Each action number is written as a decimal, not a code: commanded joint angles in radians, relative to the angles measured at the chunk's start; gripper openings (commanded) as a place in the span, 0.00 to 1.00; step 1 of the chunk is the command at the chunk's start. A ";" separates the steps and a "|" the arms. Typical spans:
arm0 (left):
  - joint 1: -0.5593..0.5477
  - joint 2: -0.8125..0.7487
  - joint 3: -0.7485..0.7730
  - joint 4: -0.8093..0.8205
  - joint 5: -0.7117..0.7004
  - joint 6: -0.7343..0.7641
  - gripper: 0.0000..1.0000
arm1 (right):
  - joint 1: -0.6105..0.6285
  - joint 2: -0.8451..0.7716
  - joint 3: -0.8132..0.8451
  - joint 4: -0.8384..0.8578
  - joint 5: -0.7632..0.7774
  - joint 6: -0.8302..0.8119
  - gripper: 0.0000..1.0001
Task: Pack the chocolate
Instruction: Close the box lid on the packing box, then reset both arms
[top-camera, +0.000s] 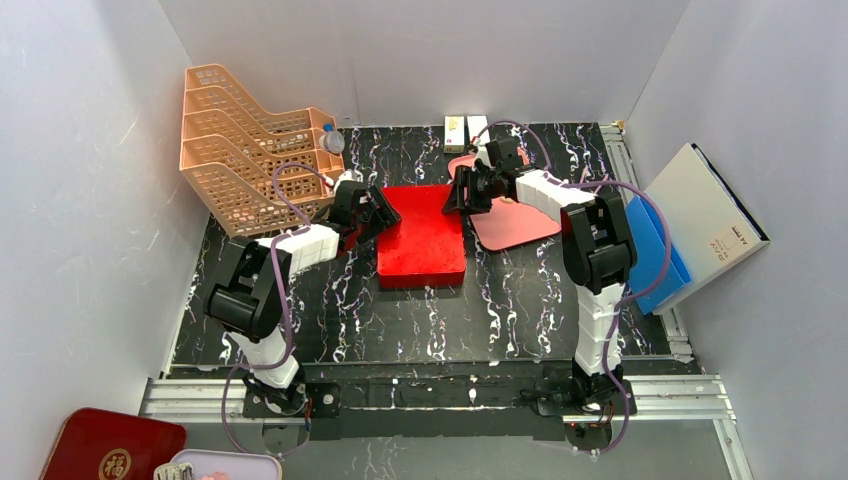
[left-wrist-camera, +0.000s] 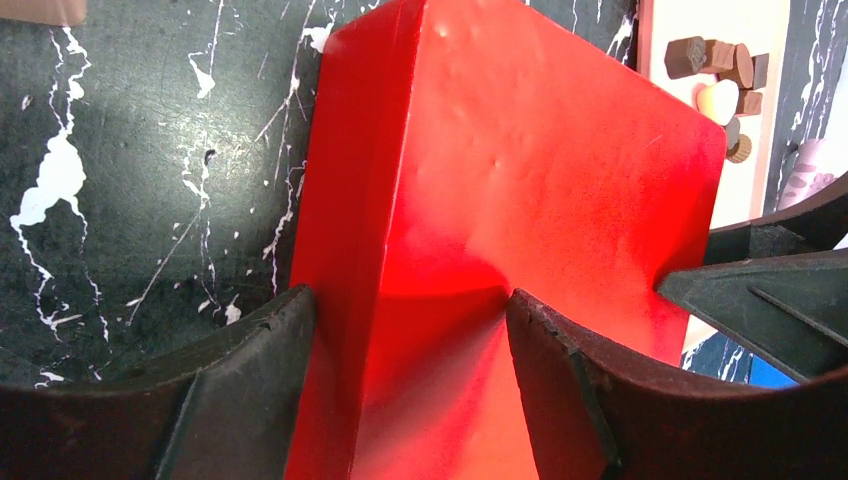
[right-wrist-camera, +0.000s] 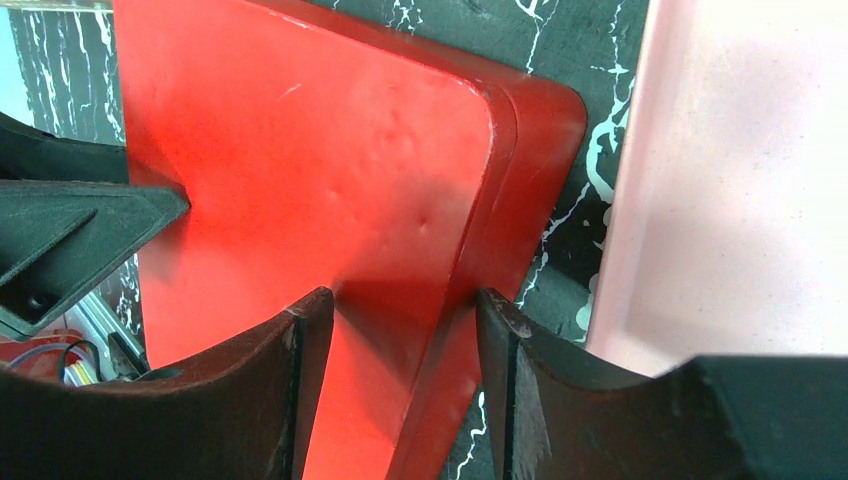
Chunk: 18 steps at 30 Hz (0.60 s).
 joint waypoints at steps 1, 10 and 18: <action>-0.014 -0.047 0.007 -0.048 -0.020 0.027 0.68 | 0.006 0.000 0.054 0.017 -0.013 -0.029 0.63; -0.014 -0.037 0.064 -0.089 -0.044 0.070 0.72 | -0.022 -0.013 0.110 0.023 -0.020 -0.053 0.68; -0.014 -0.039 0.079 -0.104 -0.062 0.071 0.73 | -0.042 -0.017 0.127 0.011 -0.030 -0.071 0.70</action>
